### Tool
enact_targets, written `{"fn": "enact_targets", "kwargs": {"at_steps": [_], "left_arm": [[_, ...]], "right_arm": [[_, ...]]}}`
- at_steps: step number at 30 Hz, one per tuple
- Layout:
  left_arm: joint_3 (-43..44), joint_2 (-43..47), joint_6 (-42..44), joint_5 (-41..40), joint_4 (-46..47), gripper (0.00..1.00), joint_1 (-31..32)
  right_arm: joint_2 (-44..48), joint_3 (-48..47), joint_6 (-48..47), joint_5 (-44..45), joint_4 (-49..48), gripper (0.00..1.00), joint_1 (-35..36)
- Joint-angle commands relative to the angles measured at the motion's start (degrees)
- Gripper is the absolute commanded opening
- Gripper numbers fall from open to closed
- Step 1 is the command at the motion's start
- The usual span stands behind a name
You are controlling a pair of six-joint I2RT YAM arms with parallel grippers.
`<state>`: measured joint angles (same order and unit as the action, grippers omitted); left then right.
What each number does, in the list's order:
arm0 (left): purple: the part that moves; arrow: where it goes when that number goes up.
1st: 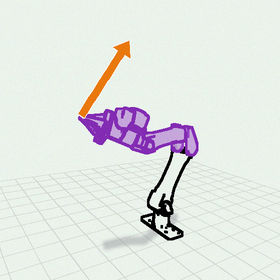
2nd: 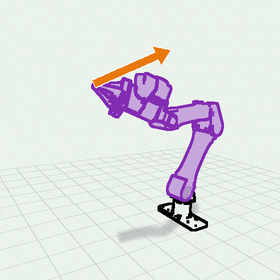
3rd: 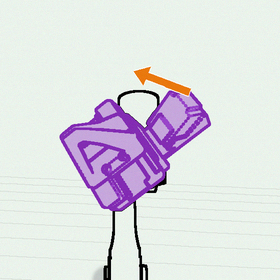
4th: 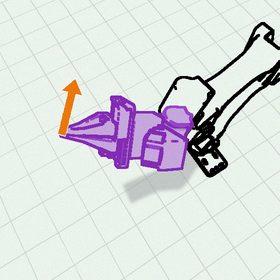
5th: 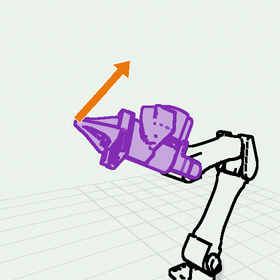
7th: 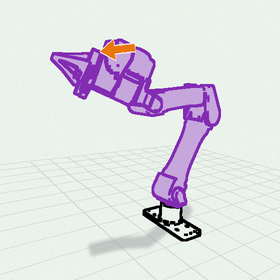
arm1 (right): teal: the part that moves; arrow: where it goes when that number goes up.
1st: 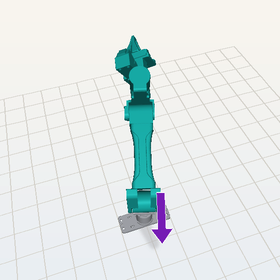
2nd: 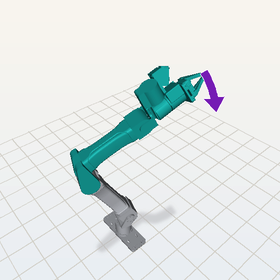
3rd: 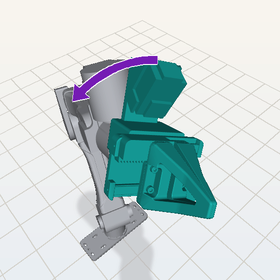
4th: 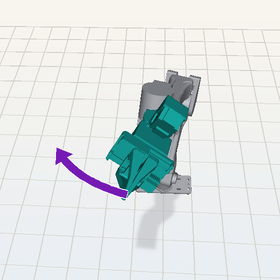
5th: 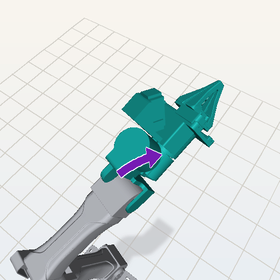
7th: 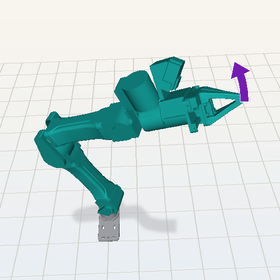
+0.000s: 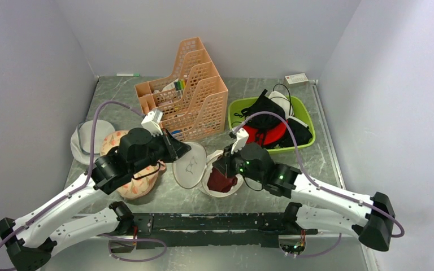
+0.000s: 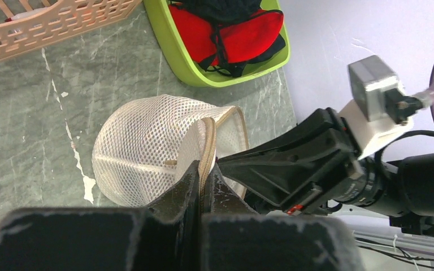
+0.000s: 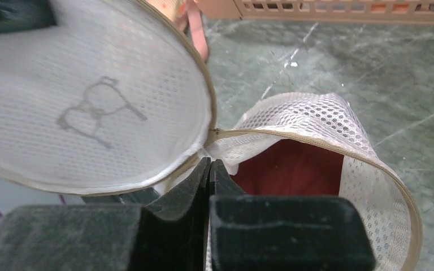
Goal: Unzip the laundry bag and remove the bra
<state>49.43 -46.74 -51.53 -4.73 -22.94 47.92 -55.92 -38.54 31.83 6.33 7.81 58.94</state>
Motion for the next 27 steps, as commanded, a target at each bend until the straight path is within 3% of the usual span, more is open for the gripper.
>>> {"fn": "enact_targets", "kwargs": {"at_steps": [1, 4, 8, 11, 14, 17, 21, 27], "left_arm": [[-0.4, 1.3, -0.5, 1.2, 1.2, 0.07, -0.3], [-0.8, 1.9, -0.4, 1.6, 1.5, 0.07, -0.3], [-1.6, 1.2, -0.3, 3.6, 3.1, 0.07, -0.4], [-2.2, 0.0, -0.3, 6.2, 5.1, 0.07, -0.4], [-2.4, -1.2, -0.1, 8.5, 6.7, 0.07, -0.4], [-2.3, -2.2, 0.3, 10.1, 7.2, 0.07, -0.4], [-2.2, -2.6, 0.3, 11.3, 7.3, 0.07, -0.3], [-1.7, -2.4, 0.2, 11.6, 7.0, 0.07, -0.4]], "right_arm": [[3.8, 0.0, 2.5, 0.7, 1.2, 0.00, 0.1], [5.3, -0.7, 3.5, 0.8, 7.6, 0.00, 0.1], [1.9, -4.4, 7.5, 2.3, 21.6, 0.11, 0.1], [1.7, -5.2, 11.7, 2.5, 26.7, 0.17, 0.3], [5.2, -2.7, 14.8, 1.2, 27.0, 0.29, 0.3], [8.3, -0.7, 16.7, 1.9, 28.5, 0.35, 0.3], [9.7, 1.9, 17.1, 3.0, 26.1, 0.40, 0.4], [4.2, 3.3, 16.9, 5.1, 21.4, 0.38, 0.3]]}}
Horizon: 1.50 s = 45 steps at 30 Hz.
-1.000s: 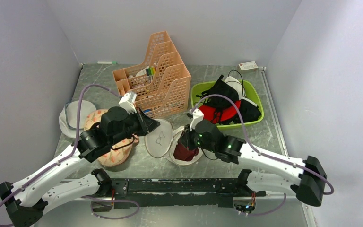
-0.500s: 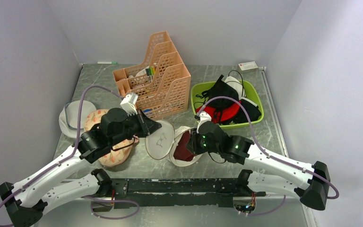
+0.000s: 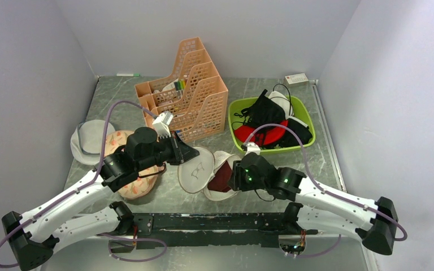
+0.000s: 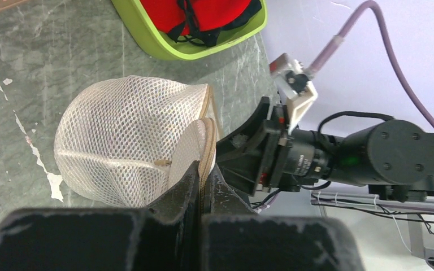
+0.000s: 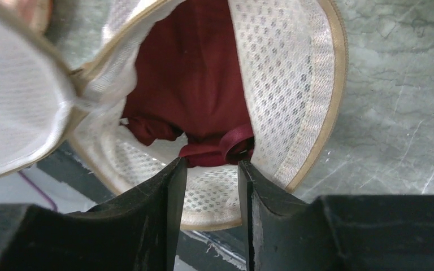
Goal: Unzip the laundry bag and remove the bra
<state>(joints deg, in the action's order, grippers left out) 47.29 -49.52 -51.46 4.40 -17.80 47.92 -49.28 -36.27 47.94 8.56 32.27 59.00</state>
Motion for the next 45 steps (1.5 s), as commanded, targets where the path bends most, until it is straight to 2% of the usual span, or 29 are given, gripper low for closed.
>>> {"fn": "enact_targets", "kwargs": {"at_steps": [1, 5, 10, 16, 17, 19, 21, 29, 34, 45], "left_arm": [[0.2, 0.6, -0.1, 2.5, 2.1, 0.07, -0.4], [-0.9, 1.0, -0.6, 3.0, 2.8, 0.07, -0.3], [-1.5, 0.8, -1.1, 3.7, 3.4, 0.07, -0.4], [-0.5, 0.7, -0.7, 3.4, 2.8, 0.07, -0.3], [-0.5, 0.7, -0.7, 3.3, 2.7, 0.07, -0.4], [-0.5, 0.8, -0.7, 3.0, 2.7, 0.07, -0.4], [-0.4, 0.9, -0.5, 2.2, 2.2, 0.07, -0.3], [-1.0, 4.1, -1.9, -4.3, -0.4, 0.07, -0.3], [-1.3, 5.6, -2.7, -6.0, -1.2, 0.07, -0.3], [-0.7, 6.4, -2.8, -6.1, -2.2, 0.07, -0.3]], "right_arm": [[-2.8, 1.0, 0.8, 3.8, -3.3, 0.38, 0.3], [-3.0, 1.8, 0.8, 7.0, -5.1, 0.37, 0.2], [-3.8, 3.8, 1.5, 7.7, -10.2, 0.34, 0.2], [-6.9, 4.3, 2.2, 9.3, -11.9, 0.30, 0.3], [-7.2, 4.7, 1.9, 8.9, -12.8, 0.27, 0.2], [-7.6, 4.9, 1.5, 8.2, -14.5, 0.14, 0.2], [-7.4, 4.1, 0.3, 5.9, -16.2, 0.00, 0.3], [0.9, 1.6, -4.4, -6.4, -27.3, 0.00, 0.2], [2.6, -6.4, -8.8, -11.0, -29.7, 0.00, 0.1], [-1.9, -30.6, -17.6, -7.4, -23.3, 0.00, 0.2]]}}
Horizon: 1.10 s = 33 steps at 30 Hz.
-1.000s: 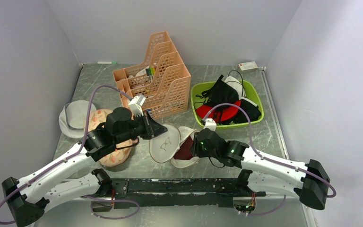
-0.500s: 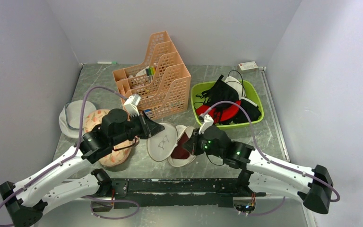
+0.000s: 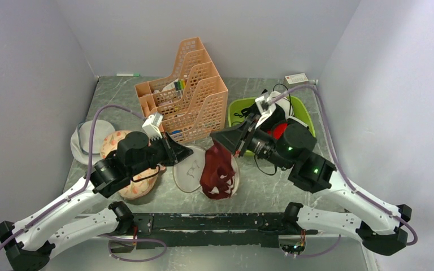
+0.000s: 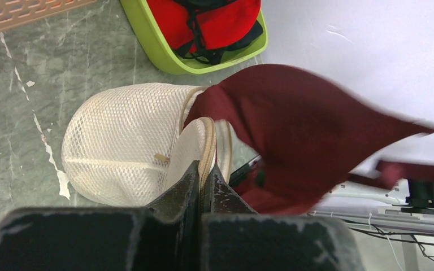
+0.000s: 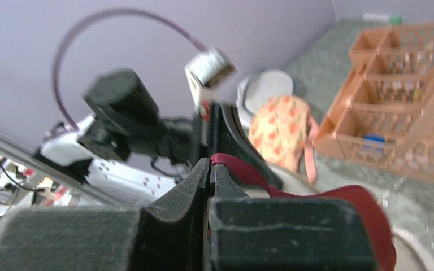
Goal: Unzip the laundry bag and remove the bra
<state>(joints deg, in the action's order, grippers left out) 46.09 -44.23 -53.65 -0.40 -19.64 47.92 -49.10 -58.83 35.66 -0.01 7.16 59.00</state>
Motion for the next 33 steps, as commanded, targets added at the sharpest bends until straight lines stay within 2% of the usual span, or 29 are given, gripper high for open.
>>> {"fn": "enact_targets", "kwargs": {"at_steps": [1, 5, 13, 17, 24, 27, 30, 33], "left_arm": [[0.6, 1.3, -0.5, -1.8, -0.8, 0.07, -0.4], [1.1, 1.9, -0.1, -4.1, -3.3, 0.07, -0.3], [1.1, 3.7, -1.2, -8.9, -6.8, 0.07, -0.4], [1.2, 3.8, -2.1, -10.6, -8.7, 0.07, -0.3], [2.3, 3.4, -2.2, -11.5, -10.1, 0.07, -0.3], [2.6, 3.4, -2.0, -11.1, -10.4, 0.07, -0.3], [2.5, 3.5, -2.0, -10.8, -10.3, 0.07, -0.4], [2.3, 3.7, -2.2, -10.5, -10.0, 0.07, -0.3]], "right_arm": [[-2.8, -10.5, -6.5, 1.9, 2.8, 0.00, 0.2], [-4.4, -19.8, -12.0, 7.2, 7.0, 0.00, 0.2], [-8.6, -36.7, -24.7, 24.7, 11.2, 0.00, 0.2], [-11.4, -41.4, -33.2, 34.2, 7.0, 0.00, 0.2], [-20.1, -45.0, -54.8, 51.2, -8.6, 0.00, 0.1], [-22.9, -46.5, -60.7, 52.8, -13.7, 0.00, -0.4], [-24.2, -45.9, -61.7, 52.3, -15.4, 0.00, -3.4], [-24.9, -44.5, -51.5, 44.5, -8.3, 0.00, -14.8]]}}
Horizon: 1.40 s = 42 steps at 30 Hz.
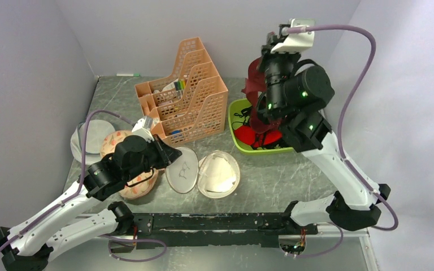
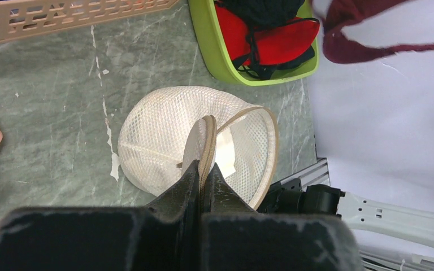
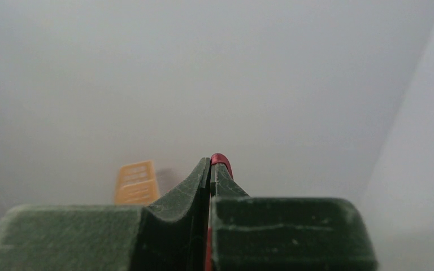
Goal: Unzip the laundry bag and remove the bra
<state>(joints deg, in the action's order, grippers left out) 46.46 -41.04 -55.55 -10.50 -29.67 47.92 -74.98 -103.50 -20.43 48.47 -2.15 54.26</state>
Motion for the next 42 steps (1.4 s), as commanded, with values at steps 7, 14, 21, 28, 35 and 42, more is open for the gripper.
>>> {"fn": "enact_targets", "kwargs": {"at_steps": [7, 14, 21, 28, 35, 42], "left_arm": [[2.8, 0.2, 0.0, 0.6, 0.0, 0.07, -0.3], [3.8, 0.2, 0.4, 0.8, -1.1, 0.07, -0.3], [4.4, -0.3, 1.0, 0.4, -1.2, 0.07, -0.3], [3.7, -2.0, 1.0, 1.2, 0.7, 0.07, -0.3], [3.8, -3.0, 1.2, 1.4, 0.6, 0.07, -0.3], [1.9, -3.3, 1.0, 3.1, 3.0, 0.07, -0.3]], "right_arm": [[-1.7, 14.2, 18.9, -17.4, 4.2, 0.00, -27.2], [1.0, 34.7, 33.8, -25.7, 3.0, 0.00, -39.7], [2.8, 45.7, 36.9, -31.1, 2.3, 0.00, -48.6], [-1.2, 56.1, 37.8, -51.2, -1.5, 0.00, -49.2], [-0.6, 56.3, 37.6, -35.7, 8.3, 0.21, -48.4], [11.4, 49.3, 34.8, -33.4, 21.3, 0.75, -48.4]]}}
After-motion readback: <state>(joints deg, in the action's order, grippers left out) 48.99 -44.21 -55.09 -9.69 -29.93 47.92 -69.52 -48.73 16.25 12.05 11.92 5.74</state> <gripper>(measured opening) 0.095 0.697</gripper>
